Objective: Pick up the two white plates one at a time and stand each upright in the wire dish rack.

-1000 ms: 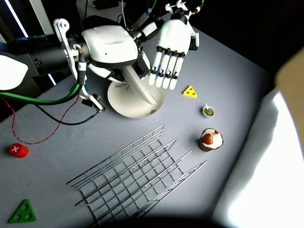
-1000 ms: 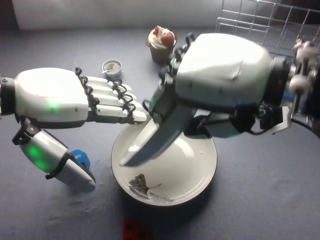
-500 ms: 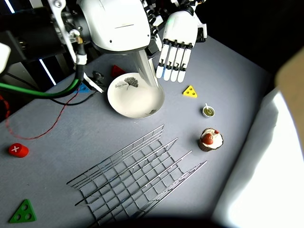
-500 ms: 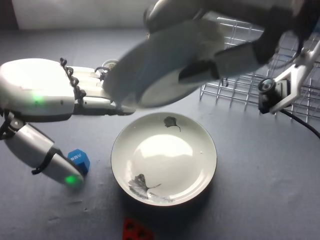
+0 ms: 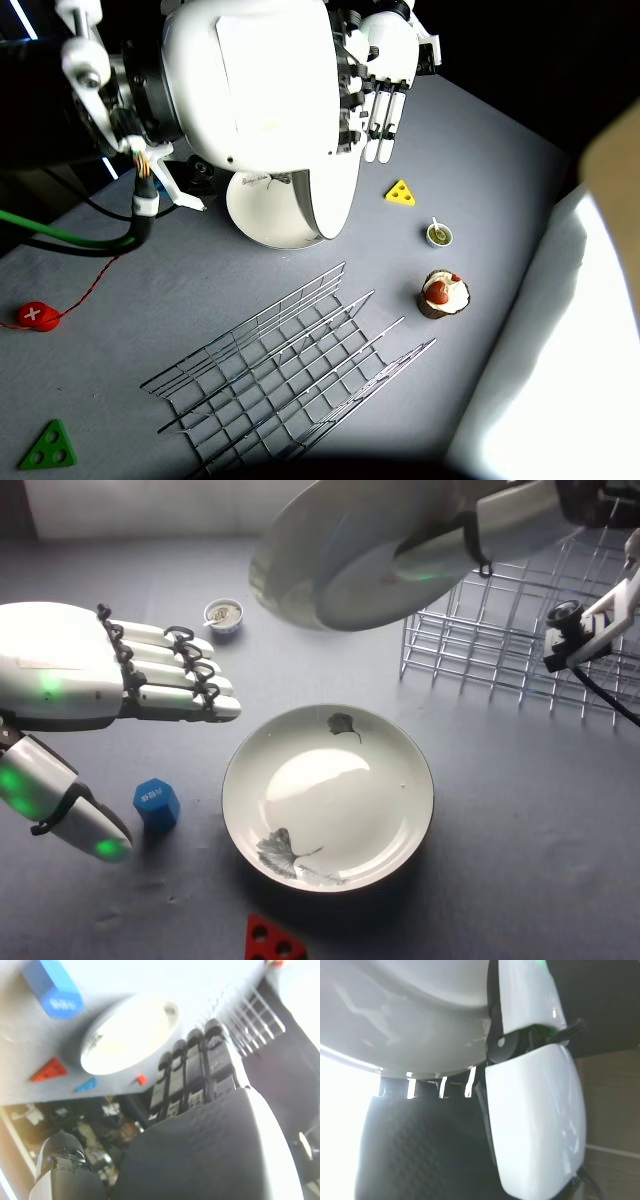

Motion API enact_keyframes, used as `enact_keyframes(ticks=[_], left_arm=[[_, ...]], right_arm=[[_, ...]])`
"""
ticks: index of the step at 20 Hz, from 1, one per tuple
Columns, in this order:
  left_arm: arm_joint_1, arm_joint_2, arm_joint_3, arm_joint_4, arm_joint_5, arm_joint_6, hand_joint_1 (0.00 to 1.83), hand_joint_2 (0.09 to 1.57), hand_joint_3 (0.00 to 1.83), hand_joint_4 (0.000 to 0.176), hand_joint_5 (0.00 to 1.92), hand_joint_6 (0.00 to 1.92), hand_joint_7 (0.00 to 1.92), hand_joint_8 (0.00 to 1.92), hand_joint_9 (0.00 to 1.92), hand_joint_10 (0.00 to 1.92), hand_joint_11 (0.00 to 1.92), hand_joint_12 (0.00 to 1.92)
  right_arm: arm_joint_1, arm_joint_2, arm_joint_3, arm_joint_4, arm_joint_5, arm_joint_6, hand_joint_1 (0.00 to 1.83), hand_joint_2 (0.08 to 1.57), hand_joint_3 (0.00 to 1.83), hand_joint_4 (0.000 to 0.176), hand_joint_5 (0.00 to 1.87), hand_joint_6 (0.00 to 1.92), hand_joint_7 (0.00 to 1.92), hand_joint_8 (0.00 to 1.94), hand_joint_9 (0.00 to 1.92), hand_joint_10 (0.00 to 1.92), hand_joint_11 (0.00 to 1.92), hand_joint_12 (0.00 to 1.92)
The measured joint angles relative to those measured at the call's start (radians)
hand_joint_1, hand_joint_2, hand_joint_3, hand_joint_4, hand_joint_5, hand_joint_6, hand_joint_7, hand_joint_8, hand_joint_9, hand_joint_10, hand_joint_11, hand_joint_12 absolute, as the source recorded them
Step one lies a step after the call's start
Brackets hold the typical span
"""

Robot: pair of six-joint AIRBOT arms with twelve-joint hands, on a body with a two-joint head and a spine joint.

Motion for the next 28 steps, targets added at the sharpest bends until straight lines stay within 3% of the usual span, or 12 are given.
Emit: enact_keyframes(ticks=[2, 6, 7, 8, 9, 12, 15, 19, 21, 26, 27, 28], left_arm=[[0.010, 0.001, 0.006, 0.014, 0.019, 0.000, 0.06, 0.88, 0.00, 0.000, 0.06, 0.00, 0.07, 0.00, 0.08, 0.00, 0.05, 0.00], [0.019, 0.003, 0.006, 0.021, 0.036, 0.000, 0.03, 0.88, 0.00, 0.000, 0.06, 0.00, 0.07, 0.00, 0.07, 0.00, 0.07, 0.01], [0.019, 0.003, 0.006, 0.026, 0.038, 0.000, 0.05, 0.89, 0.00, 0.000, 0.07, 0.01, 0.07, 0.00, 0.07, 0.00, 0.06, 0.00], [0.019, 0.003, 0.006, 0.039, 0.039, 0.000, 0.03, 0.89, 0.00, 0.000, 0.07, 0.00, 0.07, 0.00, 0.06, 0.00, 0.05, 0.00], [0.019, 0.003, 0.010, 0.049, 0.041, 0.000, 0.03, 0.89, 0.00, 0.000, 0.07, 0.00, 0.07, 0.00, 0.06, 0.00, 0.05, 0.00], [0.019, 0.010, 0.026, 0.056, 0.060, 0.001, 0.02, 0.89, 0.00, 0.000, 0.05, 0.00, 0.06, 0.01, 0.06, 0.01, 0.06, 0.01], [0.016, 0.010, 0.028, 0.066, 0.063, 0.000, 0.03, 0.89, 0.00, 0.000, 0.05, 0.00, 0.07, 0.01, 0.07, 0.01, 0.08, 0.02], [0.006, 0.011, 0.029, 0.069, 0.056, 0.000, 0.03, 0.89, 0.00, 0.000, 0.06, 0.00, 0.08, 0.00, 0.08, 0.00, 0.07, 0.01], [0.005, 0.011, 0.029, 0.074, 0.058, 0.000, 0.04, 0.89, 0.00, 0.000, 0.06, 0.00, 0.07, 0.00, 0.08, 0.00, 0.05, 0.00], [-0.002, 0.011, 0.029, 0.071, 0.059, 0.000, 0.06, 0.89, 0.00, 0.000, 0.05, 0.01, 0.06, 0.01, 0.07, 0.01, 0.07, 0.02], [-0.002, 0.011, 0.029, 0.071, 0.059, 0.000, 0.06, 0.90, 0.00, 0.000, 0.03, 0.00, 0.04, 0.00, 0.03, 0.00, 0.04, 0.00], [-0.002, 0.011, 0.029, 0.072, 0.060, 0.000, 0.10, 0.90, 0.00, 0.000, 0.02, 0.00, 0.03, 0.00, 0.03, 0.00, 0.03, 0.00]], right_arm=[[0.012, 0.005, 0.030, 0.029, -0.019, 0.065, 1.50, 1.03, 0.00, 0.000, 0.99, 0.94, 1.12, 0.53, 1.17, 0.57, 1.04, 1.24], [0.014, 0.011, 0.050, 0.041, -0.039, 0.065, 1.50, 1.03, 0.00, 0.000, 1.02, 0.91, 1.15, 0.48, 1.19, 0.53, 1.05, 1.23], [0.007, 0.009, 0.053, 0.065, -0.041, 0.050, 1.50, 1.03, 0.00, 0.000, 1.05, 0.88, 1.16, 0.45, 1.17, 0.56, 1.04, 1.24], [0.003, 0.005, 0.066, 0.090, -0.045, 0.048, 1.49, 1.09, 0.00, 0.000, 0.92, 1.05, 1.00, 0.69, 1.00, 0.79, 0.91, 1.40], [0.003, 0.003, 0.078, 0.093, -0.053, 0.042, 1.49, 1.09, 0.00, 0.000, 0.92, 1.05, 1.00, 0.69, 1.00, 0.79, 0.91, 1.40], [-0.001, 0.008, 0.114, 0.100, -0.058, 0.040, 1.50, 1.02, 0.00, 0.000, 1.03, 0.89, 1.15, 0.48, 1.23, 0.45, 1.06, 1.21], [-0.004, 0.008, 0.142, 0.104, -0.066, 0.053, 1.50, 1.02, 0.00, 0.000, 1.03, 0.90, 1.13, 0.51, 1.20, 0.50, 1.06, 1.20], [-0.003, 0.008, 0.169, 0.112, -0.070, 0.058, 1.50, 1.02, 0.00, 0.000, 1.02, 0.88, 1.27, 0.25, 1.21, 0.52, 1.07, 1.21], [-0.003, 0.007, 0.189, 0.135, -0.070, 0.060, 1.50, 1.03, 0.00, 0.000, 0.98, 0.93, 1.17, 0.44, 1.18, 0.58, 1.07, 1.22], [-0.001, 0.010, 0.222, 0.217, -0.104, 0.060, 1.49, 1.04, 0.00, 0.000, 0.97, 0.99, 1.12, 0.47, 1.15, 0.63, 1.06, 1.24], [-0.001, 0.010, 0.224, 0.240, -0.120, 0.060, 1.41, 1.06, 0.00, 0.000, 0.96, 1.07, 1.06, 0.64, 1.16, 0.74, 1.12, 0.77], [-0.001, 0.009, 0.229, 0.267, -0.144, 0.061, 1.48, 1.05, 0.00, 0.000, 0.95, 1.02, 1.07, 0.56, 1.17, 0.63, 1.09, 1.14]])
